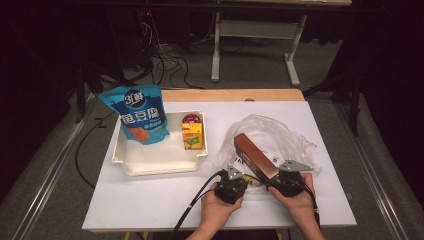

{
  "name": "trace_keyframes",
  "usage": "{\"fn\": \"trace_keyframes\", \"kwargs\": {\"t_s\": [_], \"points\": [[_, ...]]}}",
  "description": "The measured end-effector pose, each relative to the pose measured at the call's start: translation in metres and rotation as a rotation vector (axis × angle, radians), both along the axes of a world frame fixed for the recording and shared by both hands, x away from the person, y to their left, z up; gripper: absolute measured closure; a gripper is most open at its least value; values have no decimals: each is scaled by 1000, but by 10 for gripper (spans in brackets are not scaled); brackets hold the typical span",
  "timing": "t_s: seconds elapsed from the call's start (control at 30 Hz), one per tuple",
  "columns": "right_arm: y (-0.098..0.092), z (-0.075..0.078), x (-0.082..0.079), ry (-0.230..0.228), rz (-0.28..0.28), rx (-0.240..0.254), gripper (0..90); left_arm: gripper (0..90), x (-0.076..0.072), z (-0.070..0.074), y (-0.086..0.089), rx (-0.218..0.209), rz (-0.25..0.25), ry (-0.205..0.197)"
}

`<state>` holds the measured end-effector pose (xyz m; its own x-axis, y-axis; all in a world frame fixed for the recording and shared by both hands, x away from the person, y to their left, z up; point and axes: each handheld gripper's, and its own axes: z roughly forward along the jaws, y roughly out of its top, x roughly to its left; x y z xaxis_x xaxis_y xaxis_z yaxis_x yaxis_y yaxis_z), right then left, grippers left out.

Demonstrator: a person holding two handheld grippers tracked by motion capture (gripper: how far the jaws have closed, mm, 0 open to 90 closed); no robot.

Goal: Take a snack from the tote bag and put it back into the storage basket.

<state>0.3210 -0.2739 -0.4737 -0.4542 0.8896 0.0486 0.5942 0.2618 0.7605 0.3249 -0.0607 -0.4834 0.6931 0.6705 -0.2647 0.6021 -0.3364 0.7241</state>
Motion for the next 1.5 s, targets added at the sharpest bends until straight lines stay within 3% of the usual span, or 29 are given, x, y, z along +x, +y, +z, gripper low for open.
{"fn": "trace_keyframes", "kwargs": {"t_s": [0.3, 0.4, 0.53, 0.83, 1.03, 1.2, 1.4, 1.5], "points": [[-1, 21, -7, -55, 23, 21, 456, 900, 0, 0, 0, -2, 2, -2], [2, 21, -8, -62, 12, -17, 453, 900, 0, -1, 0, -4, 2, -1], [2, 9, -4, -22, -2, -24, 452, 900, -1, -1, 0, -3, 3, -4], [4, 2, 0, -5, 9, -1, 383, 900, 0, -1, 1, -9, 0, 0], [13, 9, 12, -4, 12, -18, 290, 900, -1, -1, 0, -8, 3, -6], [16, 3, 20, 37, 2, -51, 328, 900, -1, -2, 1, -13, 4, -4], [16, 0, 20, 56, 16, -61, 367, 900, 0, -2, 1, -14, 2, 1], [15, 0, 22, 94, 19, -53, 366, 900, 0, -2, 1, -14, 3, 0]]}}
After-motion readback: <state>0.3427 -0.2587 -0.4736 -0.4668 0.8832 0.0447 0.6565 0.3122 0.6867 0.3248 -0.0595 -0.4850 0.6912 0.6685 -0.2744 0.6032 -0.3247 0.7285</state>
